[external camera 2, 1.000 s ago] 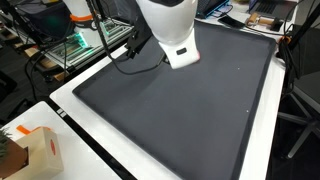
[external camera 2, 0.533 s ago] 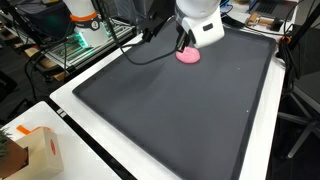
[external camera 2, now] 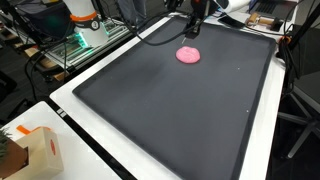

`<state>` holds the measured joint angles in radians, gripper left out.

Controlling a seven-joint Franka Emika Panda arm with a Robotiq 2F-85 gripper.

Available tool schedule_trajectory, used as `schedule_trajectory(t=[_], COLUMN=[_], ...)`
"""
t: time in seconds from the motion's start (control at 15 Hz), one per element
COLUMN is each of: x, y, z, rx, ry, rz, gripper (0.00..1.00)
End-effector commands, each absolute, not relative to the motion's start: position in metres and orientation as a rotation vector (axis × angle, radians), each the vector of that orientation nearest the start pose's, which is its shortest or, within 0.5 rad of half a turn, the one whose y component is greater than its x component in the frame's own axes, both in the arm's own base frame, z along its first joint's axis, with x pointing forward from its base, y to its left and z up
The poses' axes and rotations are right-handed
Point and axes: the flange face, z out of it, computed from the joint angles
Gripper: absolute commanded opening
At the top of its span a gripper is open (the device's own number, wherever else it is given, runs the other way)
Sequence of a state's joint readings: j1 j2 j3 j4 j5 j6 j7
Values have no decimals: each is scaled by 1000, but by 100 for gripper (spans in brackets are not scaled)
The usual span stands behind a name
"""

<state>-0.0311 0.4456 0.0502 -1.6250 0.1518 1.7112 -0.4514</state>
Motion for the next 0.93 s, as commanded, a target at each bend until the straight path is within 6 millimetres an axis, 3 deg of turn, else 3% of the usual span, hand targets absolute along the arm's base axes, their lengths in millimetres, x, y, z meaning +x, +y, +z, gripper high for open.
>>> schedule_trajectory(t=[0.0, 0.53, 0.87], x=[632, 631, 616], y=[60, 140, 177], z=[354, 365, 362], rx=[-2884, -3001, -3092], ry=[-758, -1125, -1162], rz=[407, 152, 19], gripper=[4, 4, 4])
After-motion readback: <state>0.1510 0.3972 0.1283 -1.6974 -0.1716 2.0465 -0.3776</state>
